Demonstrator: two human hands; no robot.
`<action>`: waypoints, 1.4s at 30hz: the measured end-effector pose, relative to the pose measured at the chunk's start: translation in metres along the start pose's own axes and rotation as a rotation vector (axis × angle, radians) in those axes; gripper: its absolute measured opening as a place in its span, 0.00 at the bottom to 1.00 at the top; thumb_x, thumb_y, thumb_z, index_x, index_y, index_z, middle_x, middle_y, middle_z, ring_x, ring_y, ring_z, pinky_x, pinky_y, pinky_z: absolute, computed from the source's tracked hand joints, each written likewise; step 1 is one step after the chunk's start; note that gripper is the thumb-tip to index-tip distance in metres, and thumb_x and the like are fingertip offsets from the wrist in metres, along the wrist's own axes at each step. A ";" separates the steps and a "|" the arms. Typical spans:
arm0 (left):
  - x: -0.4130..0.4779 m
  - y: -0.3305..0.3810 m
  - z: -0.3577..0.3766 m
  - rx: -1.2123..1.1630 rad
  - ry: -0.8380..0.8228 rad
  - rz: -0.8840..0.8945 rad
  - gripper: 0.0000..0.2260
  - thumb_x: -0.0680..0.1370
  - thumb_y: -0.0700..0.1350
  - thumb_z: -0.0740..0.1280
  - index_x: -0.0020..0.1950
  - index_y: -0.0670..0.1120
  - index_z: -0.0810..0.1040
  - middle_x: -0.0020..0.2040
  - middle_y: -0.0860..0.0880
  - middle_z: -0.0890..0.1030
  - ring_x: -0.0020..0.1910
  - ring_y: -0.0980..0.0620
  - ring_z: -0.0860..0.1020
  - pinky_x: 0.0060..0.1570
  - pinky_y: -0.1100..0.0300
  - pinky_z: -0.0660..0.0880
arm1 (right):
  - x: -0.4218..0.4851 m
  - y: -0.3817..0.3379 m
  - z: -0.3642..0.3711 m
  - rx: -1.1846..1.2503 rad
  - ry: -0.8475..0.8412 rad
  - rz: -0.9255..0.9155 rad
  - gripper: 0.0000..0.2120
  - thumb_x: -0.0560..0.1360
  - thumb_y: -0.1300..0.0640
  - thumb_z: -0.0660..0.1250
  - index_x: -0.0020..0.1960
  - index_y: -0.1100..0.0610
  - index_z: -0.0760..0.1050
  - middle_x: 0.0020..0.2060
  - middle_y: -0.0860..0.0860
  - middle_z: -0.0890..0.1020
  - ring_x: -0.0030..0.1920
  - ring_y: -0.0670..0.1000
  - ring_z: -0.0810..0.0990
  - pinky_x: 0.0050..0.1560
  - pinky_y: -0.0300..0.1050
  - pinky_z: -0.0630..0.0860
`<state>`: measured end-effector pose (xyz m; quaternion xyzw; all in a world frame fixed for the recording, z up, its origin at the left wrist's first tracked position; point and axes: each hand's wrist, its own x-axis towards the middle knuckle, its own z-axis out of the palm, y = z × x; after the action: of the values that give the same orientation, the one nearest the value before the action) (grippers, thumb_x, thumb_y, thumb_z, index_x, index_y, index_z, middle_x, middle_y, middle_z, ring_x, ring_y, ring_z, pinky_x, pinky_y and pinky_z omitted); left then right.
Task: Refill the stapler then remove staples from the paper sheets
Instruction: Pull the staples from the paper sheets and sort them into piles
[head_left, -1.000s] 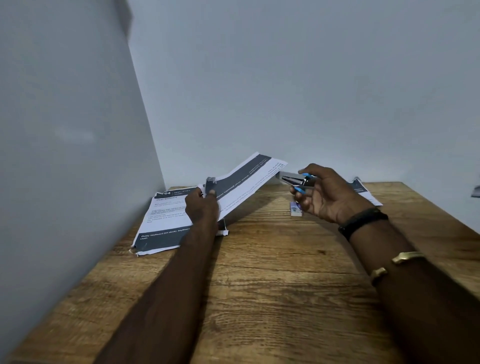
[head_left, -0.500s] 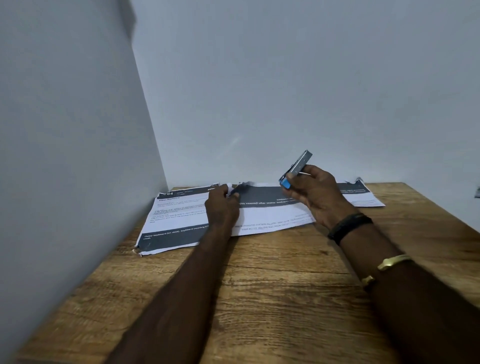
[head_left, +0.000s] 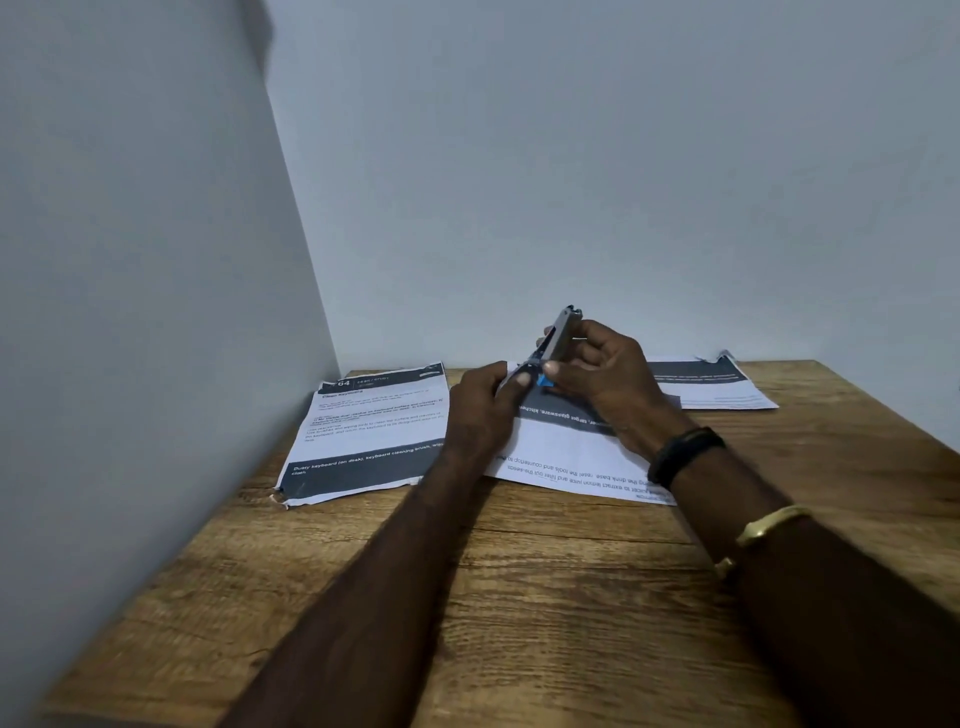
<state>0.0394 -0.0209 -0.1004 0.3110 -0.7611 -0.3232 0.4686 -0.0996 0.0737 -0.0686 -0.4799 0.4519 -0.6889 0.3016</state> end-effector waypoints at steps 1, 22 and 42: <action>-0.001 0.001 -0.001 0.007 -0.006 0.003 0.19 0.77 0.55 0.65 0.41 0.38 0.80 0.32 0.44 0.78 0.36 0.53 0.72 0.38 0.56 0.67 | 0.000 0.000 0.000 -0.025 -0.007 -0.010 0.21 0.74 0.74 0.72 0.65 0.66 0.76 0.52 0.59 0.85 0.48 0.50 0.87 0.51 0.46 0.85; -0.005 0.010 -0.003 0.036 -0.075 -0.024 0.09 0.76 0.39 0.70 0.55 0.41 0.83 0.50 0.43 0.86 0.47 0.46 0.83 0.43 0.60 0.75 | 0.004 0.002 0.006 -0.295 0.159 -0.116 0.12 0.73 0.63 0.77 0.55 0.59 0.81 0.48 0.54 0.87 0.52 0.54 0.86 0.50 0.46 0.85; -0.002 0.006 -0.005 -0.025 -0.043 -0.039 0.08 0.78 0.41 0.72 0.56 0.41 0.84 0.49 0.43 0.87 0.45 0.48 0.84 0.41 0.61 0.78 | 0.005 -0.003 0.004 -0.276 0.241 -0.099 0.11 0.74 0.67 0.75 0.56 0.63 0.80 0.49 0.58 0.86 0.53 0.58 0.86 0.53 0.54 0.85</action>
<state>0.0438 -0.0166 -0.0950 0.3127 -0.7607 -0.3485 0.4496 -0.0978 0.0693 -0.0632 -0.4524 0.5507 -0.6869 0.1421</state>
